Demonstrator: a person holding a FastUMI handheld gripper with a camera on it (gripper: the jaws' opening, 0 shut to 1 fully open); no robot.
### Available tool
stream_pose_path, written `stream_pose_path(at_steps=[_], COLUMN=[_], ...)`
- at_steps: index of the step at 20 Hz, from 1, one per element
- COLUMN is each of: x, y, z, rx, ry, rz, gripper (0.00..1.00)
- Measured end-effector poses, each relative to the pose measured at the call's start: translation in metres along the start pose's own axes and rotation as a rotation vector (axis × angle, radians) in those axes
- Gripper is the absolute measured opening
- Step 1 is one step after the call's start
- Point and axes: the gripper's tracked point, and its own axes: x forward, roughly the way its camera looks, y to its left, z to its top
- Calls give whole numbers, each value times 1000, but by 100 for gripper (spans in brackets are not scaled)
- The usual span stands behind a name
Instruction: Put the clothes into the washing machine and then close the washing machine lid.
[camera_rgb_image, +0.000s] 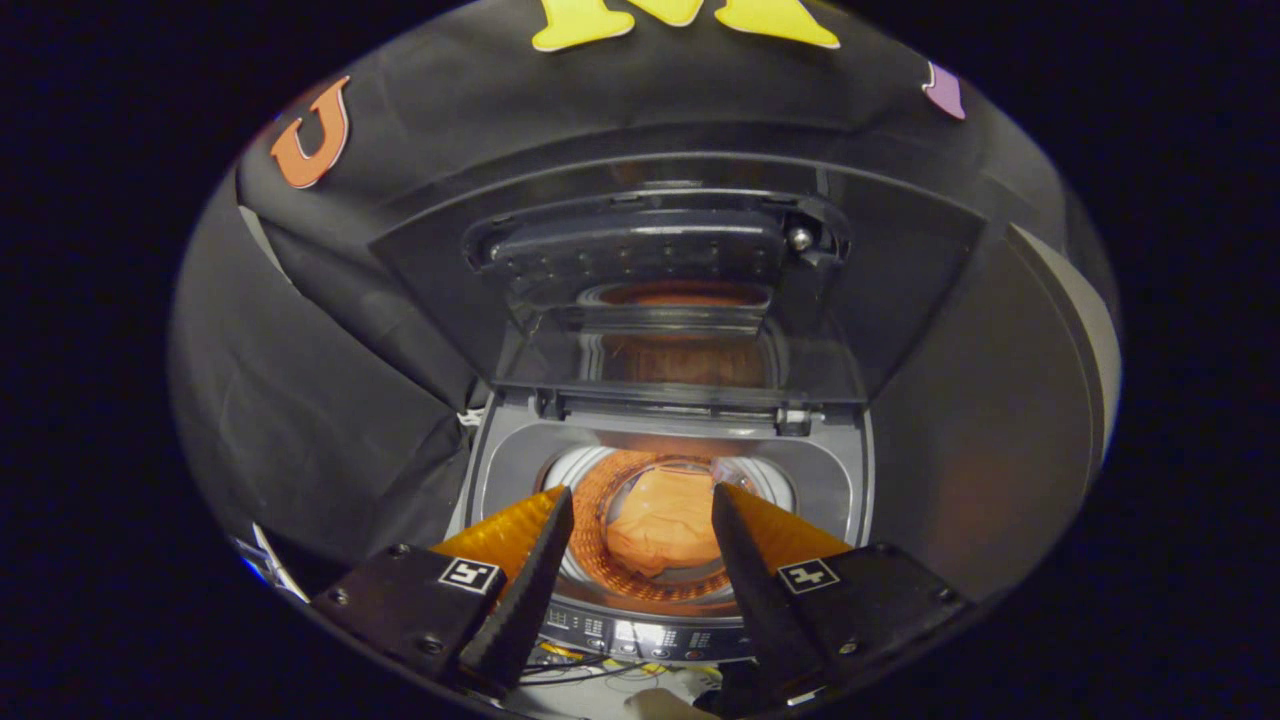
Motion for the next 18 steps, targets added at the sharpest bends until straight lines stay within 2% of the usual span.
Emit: stream_pose_path(at_steps=[3, 6, 9, 18], x=[-9, -21, -34, -82], y=[-3, 2, -1, 13], z=[10, 27, 42, 108], rx=[-28, -55, -96, -114], ry=[-43, -113, -180, -355], rz=[-14, 10, -12, 12], gripper=[87, 87, 87, 87])
